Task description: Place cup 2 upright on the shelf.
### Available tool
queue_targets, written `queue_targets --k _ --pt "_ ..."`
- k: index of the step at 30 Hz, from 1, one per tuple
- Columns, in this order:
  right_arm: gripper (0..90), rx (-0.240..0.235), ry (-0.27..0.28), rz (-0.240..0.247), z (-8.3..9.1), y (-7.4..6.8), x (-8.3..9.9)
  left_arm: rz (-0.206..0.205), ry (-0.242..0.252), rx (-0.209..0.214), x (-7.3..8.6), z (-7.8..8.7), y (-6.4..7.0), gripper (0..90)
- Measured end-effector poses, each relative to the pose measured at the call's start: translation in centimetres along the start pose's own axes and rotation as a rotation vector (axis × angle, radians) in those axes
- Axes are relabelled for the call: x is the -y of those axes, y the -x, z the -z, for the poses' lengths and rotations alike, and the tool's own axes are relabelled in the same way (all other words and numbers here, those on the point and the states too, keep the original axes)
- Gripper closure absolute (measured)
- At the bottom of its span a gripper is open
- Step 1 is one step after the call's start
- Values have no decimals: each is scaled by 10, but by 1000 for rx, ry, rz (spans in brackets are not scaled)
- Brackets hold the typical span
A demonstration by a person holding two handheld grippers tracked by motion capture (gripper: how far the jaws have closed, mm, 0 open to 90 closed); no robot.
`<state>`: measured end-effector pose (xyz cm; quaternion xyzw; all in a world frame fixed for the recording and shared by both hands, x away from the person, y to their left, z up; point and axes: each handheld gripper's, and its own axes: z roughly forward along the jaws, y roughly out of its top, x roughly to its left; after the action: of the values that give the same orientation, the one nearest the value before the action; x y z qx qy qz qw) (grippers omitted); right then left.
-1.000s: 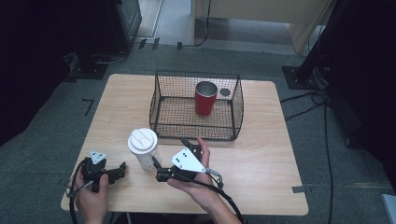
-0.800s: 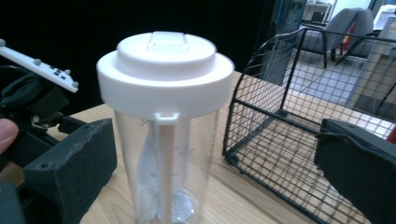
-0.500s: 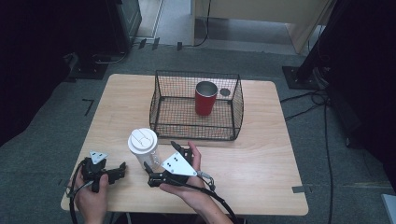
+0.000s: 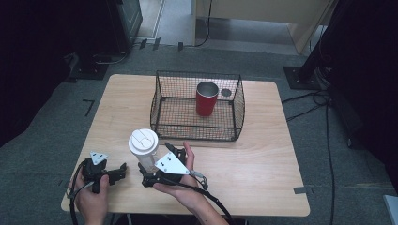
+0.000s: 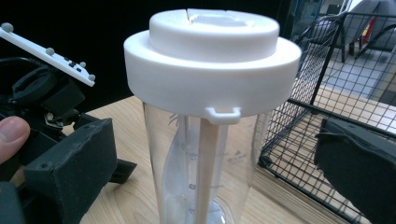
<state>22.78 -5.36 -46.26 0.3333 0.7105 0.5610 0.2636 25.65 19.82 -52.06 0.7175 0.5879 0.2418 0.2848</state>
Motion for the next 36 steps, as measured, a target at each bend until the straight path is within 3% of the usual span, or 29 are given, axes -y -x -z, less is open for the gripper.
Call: queue_targets --k 14,18,22,28,30,33,36 --pt "0 3 -19 -6 -28 -4 2 0 0 0 0 0 0 0" --pt "55 6 -10 -4 -34 -5 1 0 0 0 0 0 0 0" --pt "146 23 0 6 -36 -5 0 0 0 0 0 0 0 0" --pt "152 9 -10 26 -37 -5 0 0 0 0 0 0 0 0" --pt "158 -4 8 12 -35 -4 -1 0 0 0 0 0 0 0" --pt "160 2 24 38 -33 -7 -2 0 0 0 0 0 0 0" --pt "160 9 33 34 -31 -7 -4 0 0 0 0 0 0 0"
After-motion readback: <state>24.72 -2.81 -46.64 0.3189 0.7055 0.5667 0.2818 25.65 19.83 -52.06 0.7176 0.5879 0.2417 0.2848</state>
